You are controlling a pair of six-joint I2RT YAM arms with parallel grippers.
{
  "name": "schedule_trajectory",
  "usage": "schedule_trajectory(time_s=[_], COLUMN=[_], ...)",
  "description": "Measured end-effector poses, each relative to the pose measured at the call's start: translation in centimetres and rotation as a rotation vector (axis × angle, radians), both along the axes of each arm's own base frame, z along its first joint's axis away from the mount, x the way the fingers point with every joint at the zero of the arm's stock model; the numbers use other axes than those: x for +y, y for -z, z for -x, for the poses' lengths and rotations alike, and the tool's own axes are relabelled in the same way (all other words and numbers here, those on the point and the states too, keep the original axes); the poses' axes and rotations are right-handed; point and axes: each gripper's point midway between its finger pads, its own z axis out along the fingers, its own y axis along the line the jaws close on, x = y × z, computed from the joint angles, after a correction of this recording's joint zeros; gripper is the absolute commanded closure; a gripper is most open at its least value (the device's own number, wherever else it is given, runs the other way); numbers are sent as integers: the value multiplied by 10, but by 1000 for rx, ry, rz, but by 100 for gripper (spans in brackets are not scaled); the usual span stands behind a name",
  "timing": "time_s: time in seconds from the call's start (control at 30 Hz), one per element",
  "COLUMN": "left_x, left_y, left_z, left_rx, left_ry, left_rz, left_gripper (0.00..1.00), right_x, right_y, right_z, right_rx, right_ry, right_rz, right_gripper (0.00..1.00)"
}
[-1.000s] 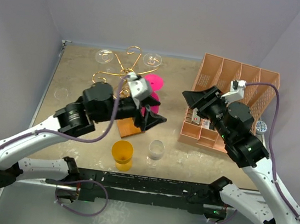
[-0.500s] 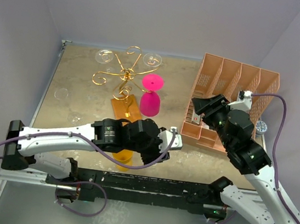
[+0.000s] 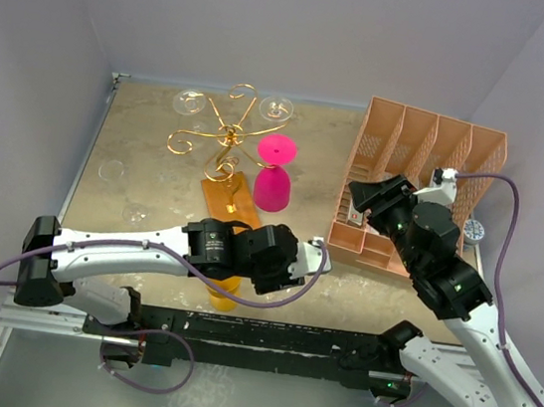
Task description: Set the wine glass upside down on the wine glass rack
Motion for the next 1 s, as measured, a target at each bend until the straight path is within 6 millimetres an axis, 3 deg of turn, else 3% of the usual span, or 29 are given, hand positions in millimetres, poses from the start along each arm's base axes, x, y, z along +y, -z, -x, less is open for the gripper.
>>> schedule_trajectory(time_s=[0.2,0.47,0.57,0.8,1.0], left_x=[-4,-6,-5,-8,-6], left_y=[13,32,31,13,-25], left_z=[9,18,18,17,2], left_rx=[49,102,102,85,-13], left_ry=[40,91,91,94,35], left_rz=[-28,-98,-100,-49,58], left_gripper=[61,95,100,100,100], right_x=[0,0,-1,-3,-4], right_y=[3,2,1,-5,-2], right_z=[1,1,3,6,9], right_rx=[11,11,10,-3,1], right_ry=[-2,0,1,4,7], right_rz=[2,-3,-12,-36,-54], right_gripper=[37,37,37,37,37])
